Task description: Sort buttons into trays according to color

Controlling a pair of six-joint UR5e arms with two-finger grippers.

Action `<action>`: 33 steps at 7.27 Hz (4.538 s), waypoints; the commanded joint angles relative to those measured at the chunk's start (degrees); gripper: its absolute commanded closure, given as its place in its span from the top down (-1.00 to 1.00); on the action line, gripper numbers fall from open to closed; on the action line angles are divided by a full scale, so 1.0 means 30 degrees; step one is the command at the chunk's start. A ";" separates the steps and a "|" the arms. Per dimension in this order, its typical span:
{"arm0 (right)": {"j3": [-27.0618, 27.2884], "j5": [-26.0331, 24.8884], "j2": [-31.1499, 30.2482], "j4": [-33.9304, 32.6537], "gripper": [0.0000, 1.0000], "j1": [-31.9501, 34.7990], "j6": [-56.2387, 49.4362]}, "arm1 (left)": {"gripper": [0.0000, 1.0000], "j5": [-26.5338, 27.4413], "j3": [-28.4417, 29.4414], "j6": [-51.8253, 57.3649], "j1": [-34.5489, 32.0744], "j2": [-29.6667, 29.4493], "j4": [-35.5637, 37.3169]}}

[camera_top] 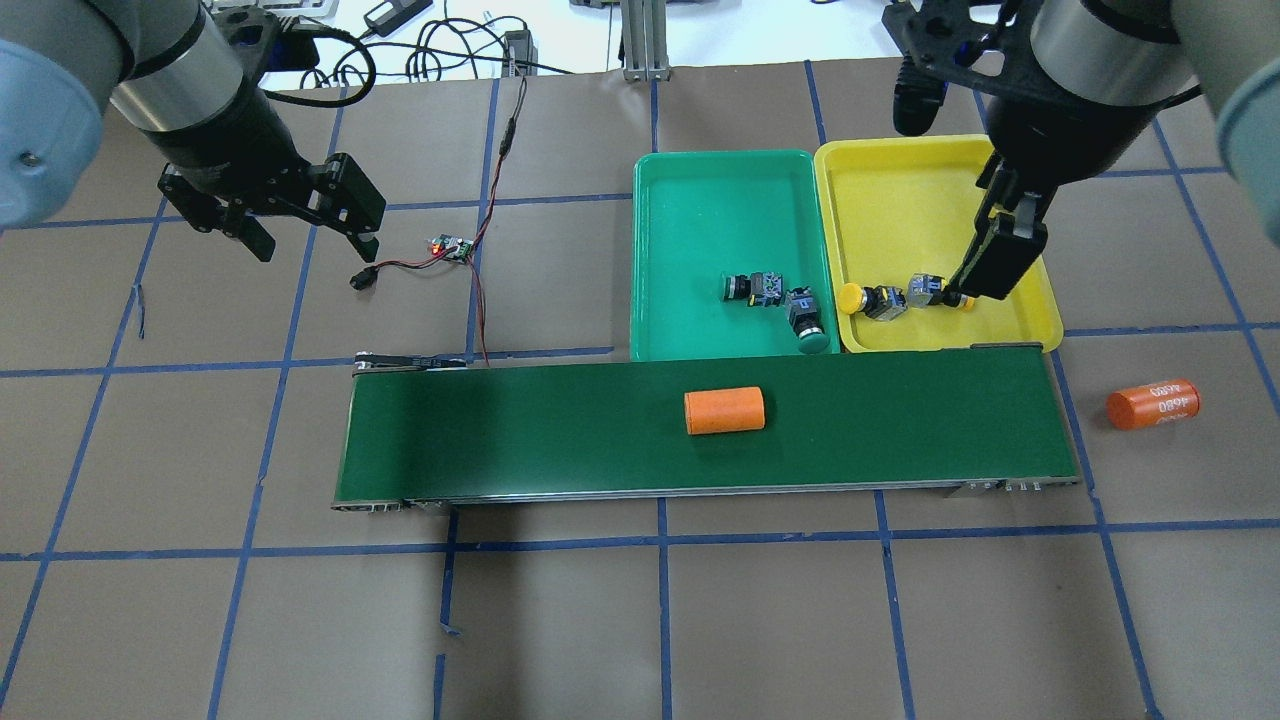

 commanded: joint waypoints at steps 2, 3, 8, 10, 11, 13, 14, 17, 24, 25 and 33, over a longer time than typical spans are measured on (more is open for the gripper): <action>0.0038 0.0062 -0.0040 -0.0393 1.00 -0.0042 1.1530 | 1.00 -0.0003 0.0135 -0.0029 0.0000 -0.0058 0.0000; 0.0009 0.0062 -0.0185 -0.0393 1.00 -0.0042 1.3913 | 1.00 -0.0003 0.0106 -0.0029 0.0000 -0.0058 0.0000; 0.0067 0.0121 -0.0861 -0.0246 1.00 0.0017 1.9386 | 1.00 -0.0003 0.0135 -0.0029 0.0000 -0.0088 0.0000; 0.0067 0.0121 -0.0860 -0.0275 1.00 0.0017 1.9270 | 1.00 -0.0003 0.0194 -0.0029 -0.0030 -0.0088 0.0000; 0.0067 0.0091 -0.0832 -0.0275 1.00 0.0017 1.9211 | 1.00 -0.0003 0.0165 -0.0029 -0.0001 -0.0088 0.0000; 0.0067 0.0091 -0.0831 -0.0246 1.00 0.0017 1.9211 | 1.00 -0.0003 0.0194 -0.0029 0.0000 -0.0117 0.0000; 0.0067 0.0091 -0.0831 -0.0246 1.00 0.0017 1.9211 | 1.00 -0.0003 0.0194 -0.0029 -0.0029 -0.0117 0.0000; 0.0621 0.0091 -0.0802 -0.0275 1.00 0.0017 1.9153 | 1.00 -0.0003 0.0194 0.0000 0.0000 -0.0117 0.0000; 0.0858 0.0442 -0.0802 -0.0363 1.00 0.0134 1.9386 | 1.00 0.0026 0.0165 0.0000 0.0000 -0.0117 0.0000; 0.0858 0.0443 -0.0802 -0.0334 1.00 0.0134 1.9386 | 1.00 0.0026 0.0222 0.0000 0.0000 -0.0117 0.0000; 0.1005 0.0621 -0.0773 -0.0334 1.00 0.0105 1.9182 | 1.00 0.0026 0.0164 0.0000 0.0000 -0.0088 0.0000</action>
